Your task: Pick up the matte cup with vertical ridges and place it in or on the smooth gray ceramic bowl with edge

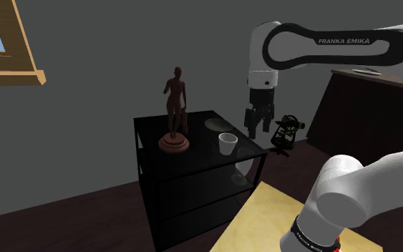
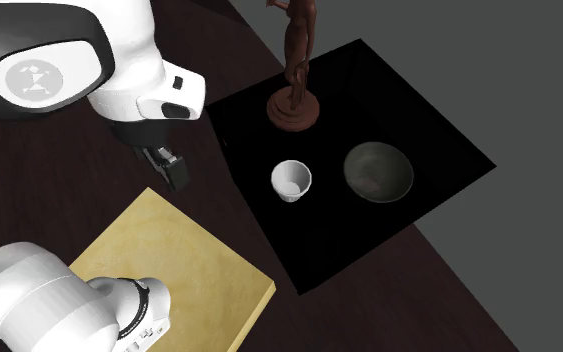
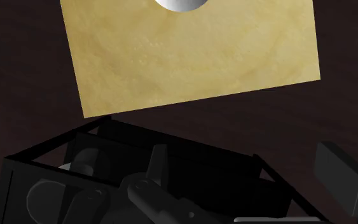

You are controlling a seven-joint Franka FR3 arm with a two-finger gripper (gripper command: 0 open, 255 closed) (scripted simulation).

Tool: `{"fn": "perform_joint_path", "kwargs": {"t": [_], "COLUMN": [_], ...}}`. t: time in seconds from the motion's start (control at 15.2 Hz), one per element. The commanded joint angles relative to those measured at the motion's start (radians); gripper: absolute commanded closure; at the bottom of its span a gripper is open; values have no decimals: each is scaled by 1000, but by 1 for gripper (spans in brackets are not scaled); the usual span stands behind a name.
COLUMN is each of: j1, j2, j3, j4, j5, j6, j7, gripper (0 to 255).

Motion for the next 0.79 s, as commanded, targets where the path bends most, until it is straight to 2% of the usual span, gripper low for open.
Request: {"fn": "perform_joint_path", "kwargs": {"t": [0.0,0.73], "j1": [0,-41], "j2": [0,347], "j3": [0,-16], "j4": [0,36], "j5": [0,-110], "j6": [0,352], "j7": [0,9], "gripper": [0,0]}}
